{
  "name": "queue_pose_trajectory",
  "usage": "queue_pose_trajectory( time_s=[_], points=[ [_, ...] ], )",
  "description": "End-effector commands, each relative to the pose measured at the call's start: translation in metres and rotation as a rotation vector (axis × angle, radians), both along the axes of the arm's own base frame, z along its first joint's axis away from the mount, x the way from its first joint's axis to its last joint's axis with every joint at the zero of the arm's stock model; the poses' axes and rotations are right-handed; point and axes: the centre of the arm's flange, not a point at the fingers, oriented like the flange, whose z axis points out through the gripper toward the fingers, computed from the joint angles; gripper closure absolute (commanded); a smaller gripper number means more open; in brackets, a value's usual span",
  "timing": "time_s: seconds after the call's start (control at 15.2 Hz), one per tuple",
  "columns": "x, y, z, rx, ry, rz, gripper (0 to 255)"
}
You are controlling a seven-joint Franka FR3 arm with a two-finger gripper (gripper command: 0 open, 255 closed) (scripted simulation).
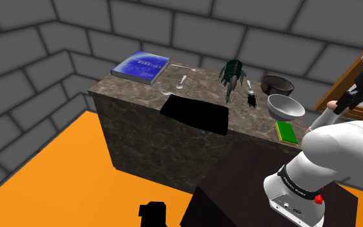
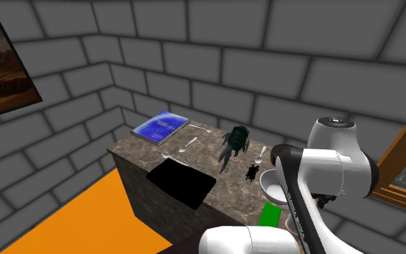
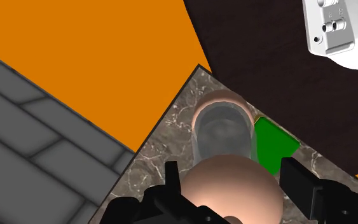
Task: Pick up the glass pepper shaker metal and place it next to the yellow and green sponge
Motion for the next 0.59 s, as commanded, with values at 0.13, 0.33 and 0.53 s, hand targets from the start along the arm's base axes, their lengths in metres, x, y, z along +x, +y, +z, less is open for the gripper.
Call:
queue_pose_trajectory(
  time_s=[0.13, 0.33, 0.53],
  points=[
    [0.001, 0.0, -0.02, 0.0, 0.0, 0.0, 255],
    [0.001, 0.0, -0.036, 0.0, 0.0, 0.0, 255],
    [0.001, 0.0, -0.052, 0.0, 0.0, 0.0, 255]
  ],
)
